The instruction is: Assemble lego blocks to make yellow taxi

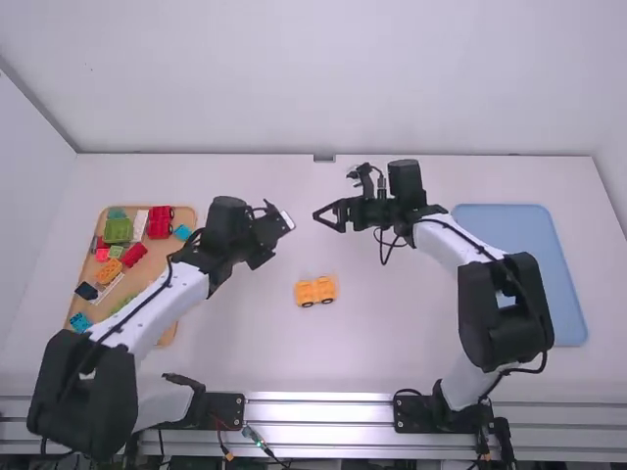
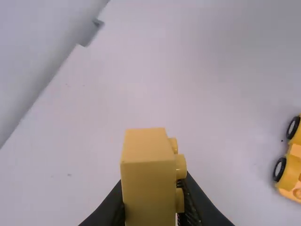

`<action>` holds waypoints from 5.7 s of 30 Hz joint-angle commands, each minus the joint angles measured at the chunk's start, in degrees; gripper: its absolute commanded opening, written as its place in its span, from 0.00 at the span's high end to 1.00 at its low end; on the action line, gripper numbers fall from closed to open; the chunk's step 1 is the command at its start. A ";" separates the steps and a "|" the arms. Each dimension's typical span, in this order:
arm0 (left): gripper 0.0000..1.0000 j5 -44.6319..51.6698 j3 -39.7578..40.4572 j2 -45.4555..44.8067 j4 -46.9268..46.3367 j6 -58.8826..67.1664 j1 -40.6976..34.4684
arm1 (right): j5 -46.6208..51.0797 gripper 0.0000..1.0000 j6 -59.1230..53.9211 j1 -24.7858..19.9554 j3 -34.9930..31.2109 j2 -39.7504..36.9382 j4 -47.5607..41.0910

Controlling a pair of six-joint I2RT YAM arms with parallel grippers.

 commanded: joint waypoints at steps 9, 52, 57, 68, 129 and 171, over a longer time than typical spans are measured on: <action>0.94 3.80 6.08 8.44 2.45 -0.74 -3.32 | 1.38 0.12 -3.85 2.32 1.57 0.44 -3.15; 0.92 10.88 6.08 8.28 8.20 3.08 -7.15 | 1.40 0.57 -4.76 4.22 1.57 0.46 -3.91; 0.83 10.86 6.08 8.28 8.48 3.13 -7.34 | 1.40 0.60 -4.76 4.22 1.57 0.46 -3.91; 0.68 10.97 6.08 8.28 8.50 3.10 -7.37 | 1.38 0.66 -4.76 4.22 1.57 0.46 -3.67; 0.17 58.82 14.80 19.15 -12.20 9.20 3.82 | 13.22 0.75 -68.39 9.38 25.68 0.00 -56.04; 0.77 62.14 14.80 19.15 -5.01 7.13 3.87 | -3.06 0.29 -68.32 3.06 25.66 0.00 -52.09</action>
